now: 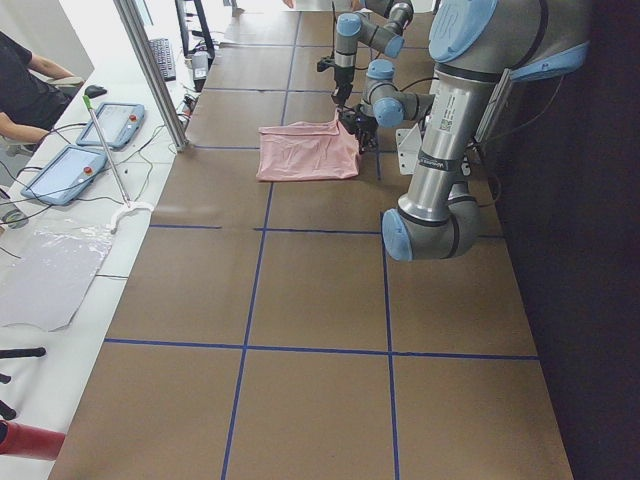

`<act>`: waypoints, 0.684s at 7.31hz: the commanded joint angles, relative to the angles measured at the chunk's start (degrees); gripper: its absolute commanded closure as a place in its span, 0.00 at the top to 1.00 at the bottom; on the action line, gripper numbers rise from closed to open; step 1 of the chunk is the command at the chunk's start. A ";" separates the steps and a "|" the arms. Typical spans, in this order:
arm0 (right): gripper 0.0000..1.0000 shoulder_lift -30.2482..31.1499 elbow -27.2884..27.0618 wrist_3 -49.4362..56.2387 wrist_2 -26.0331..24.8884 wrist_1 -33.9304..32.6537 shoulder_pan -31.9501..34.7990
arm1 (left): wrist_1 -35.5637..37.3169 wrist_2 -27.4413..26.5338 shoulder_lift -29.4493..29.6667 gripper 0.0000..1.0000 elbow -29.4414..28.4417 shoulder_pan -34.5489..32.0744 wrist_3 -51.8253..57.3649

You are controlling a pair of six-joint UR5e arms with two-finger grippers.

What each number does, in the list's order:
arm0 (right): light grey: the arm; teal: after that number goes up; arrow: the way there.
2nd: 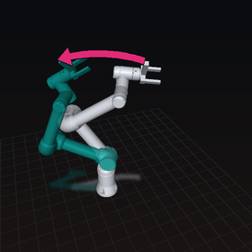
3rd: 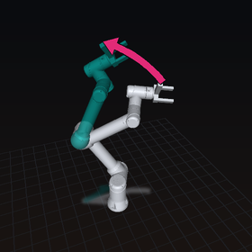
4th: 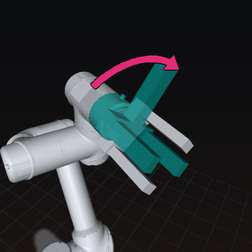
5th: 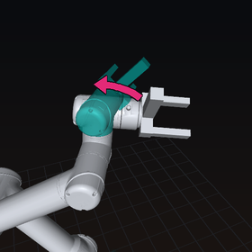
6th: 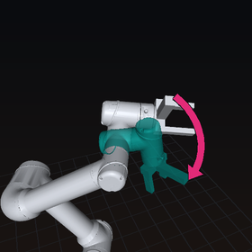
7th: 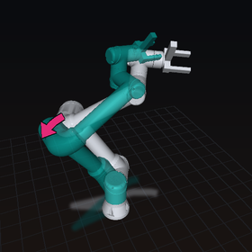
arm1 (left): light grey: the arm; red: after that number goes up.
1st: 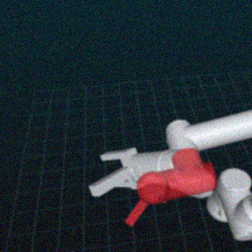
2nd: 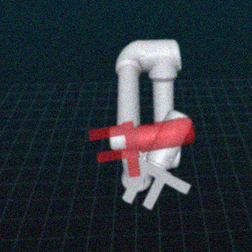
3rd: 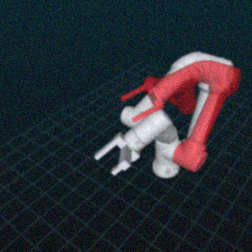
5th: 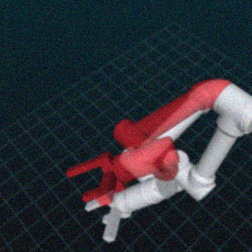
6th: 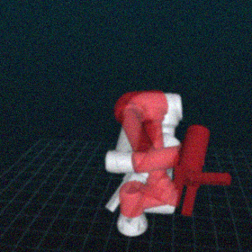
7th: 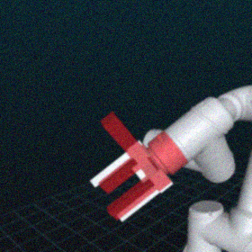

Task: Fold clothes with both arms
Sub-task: 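Lift the near edge and fold it away from the robot with both grippers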

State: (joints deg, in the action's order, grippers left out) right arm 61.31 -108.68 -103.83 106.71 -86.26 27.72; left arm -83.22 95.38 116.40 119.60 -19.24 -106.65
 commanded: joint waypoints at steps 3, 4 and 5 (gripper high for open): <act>0.00 -4.62 11.64 -0.33 0.43 10.15 4.80 | -17.40 0.07 0.14 0.00 -11.13 -5.19 0.48; 0.00 -7.32 14.78 -0.24 0.52 10.24 5.85 | -18.11 0.07 0.14 0.00 -11.23 -7.02 0.91; 0.00 -10.56 21.07 0.11 0.69 11.98 7.25 | -21.33 -0.02 0.32 0.00 -12.71 -9.91 1.35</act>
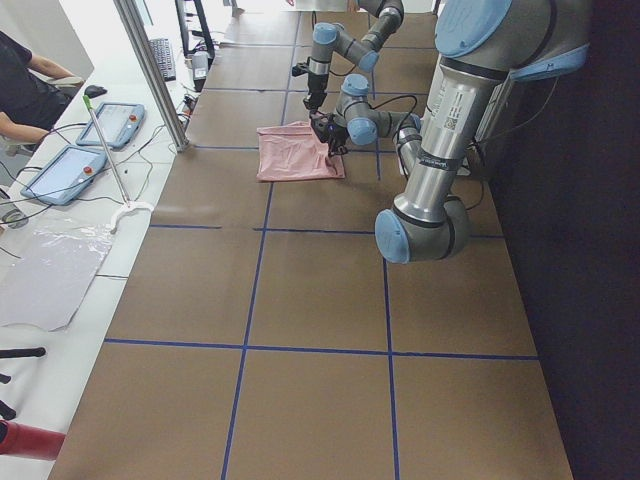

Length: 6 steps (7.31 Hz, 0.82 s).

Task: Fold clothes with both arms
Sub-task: 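Lift the near edge and fold it away from the robot with both grippers, then lower the folded edge onto the shirt and open both grippers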

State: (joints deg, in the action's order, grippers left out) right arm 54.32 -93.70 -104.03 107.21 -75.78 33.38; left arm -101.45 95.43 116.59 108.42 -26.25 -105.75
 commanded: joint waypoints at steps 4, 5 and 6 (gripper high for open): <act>0.00 -16.48 30.62 2.34 4.50 12.83 9.85 | -18.68 0.02 10.30 0.85 -28.84 -14.42 6.83; 0.56 -17.31 32.68 3.29 3.80 13.28 10.30 | -18.79 0.11 10.59 1.00 -29.58 -17.05 12.18; 1.00 -17.40 32.88 7.39 2.40 13.29 10.65 | -18.79 0.37 10.59 1.00 -29.67 -18.21 13.80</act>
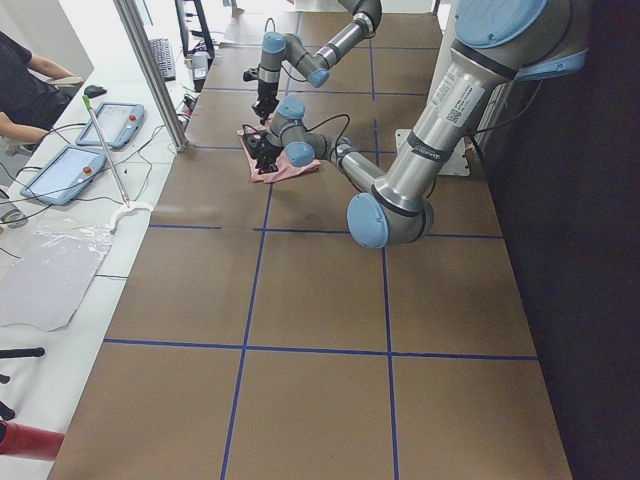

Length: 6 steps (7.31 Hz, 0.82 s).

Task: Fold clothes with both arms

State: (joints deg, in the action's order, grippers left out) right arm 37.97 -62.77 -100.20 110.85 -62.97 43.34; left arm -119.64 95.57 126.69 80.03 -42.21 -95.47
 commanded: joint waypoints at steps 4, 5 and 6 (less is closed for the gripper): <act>1.00 -1.76 4.68 6.05 0.76 0.31 6.75 | -0.68 3.63 0.32 1.00 -0.93 -2.61 3.80; 1.00 -1.59 4.59 12.86 4.25 -0.48 9.54 | -0.33 8.97 -0.03 1.00 -0.41 -6.09 6.85; 1.00 -1.06 4.33 22.58 7.86 -4.83 14.35 | 0.19 15.98 -2.04 1.00 1.34 -11.00 15.23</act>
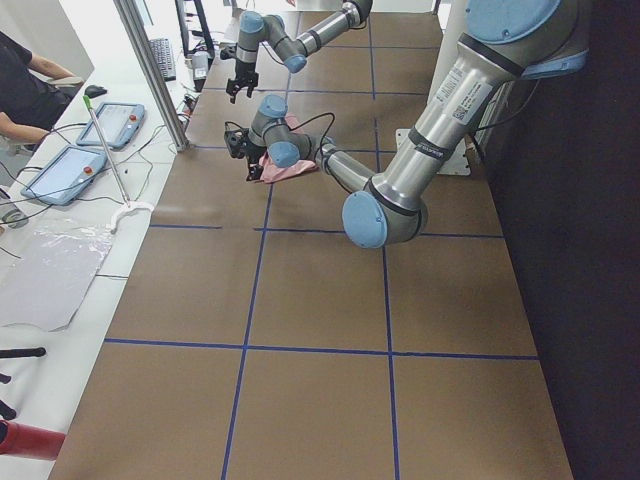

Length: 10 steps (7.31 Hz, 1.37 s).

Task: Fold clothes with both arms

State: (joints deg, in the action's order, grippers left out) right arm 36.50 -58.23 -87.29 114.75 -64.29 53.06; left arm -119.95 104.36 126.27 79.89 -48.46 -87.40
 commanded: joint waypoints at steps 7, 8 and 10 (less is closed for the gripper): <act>1.00 35.83 -30.72 85.40 16.34 -34.30 31.30 | 14.20 19.90 -21.91 1.00 6.50 -40.88 86.15; 1.00 43.84 -38.89 85.62 20.56 -36.32 33.14 | 17.44 22.01 -24.64 1.00 8.07 -41.97 96.96; 1.00 53.92 -47.75 84.75 20.87 -37.58 32.90 | 21.95 25.17 -27.98 1.00 9.04 -44.08 98.57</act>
State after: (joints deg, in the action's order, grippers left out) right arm 84.63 -101.06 -2.31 134.82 -101.26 85.76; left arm -100.08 127.28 101.00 88.12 -91.35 8.84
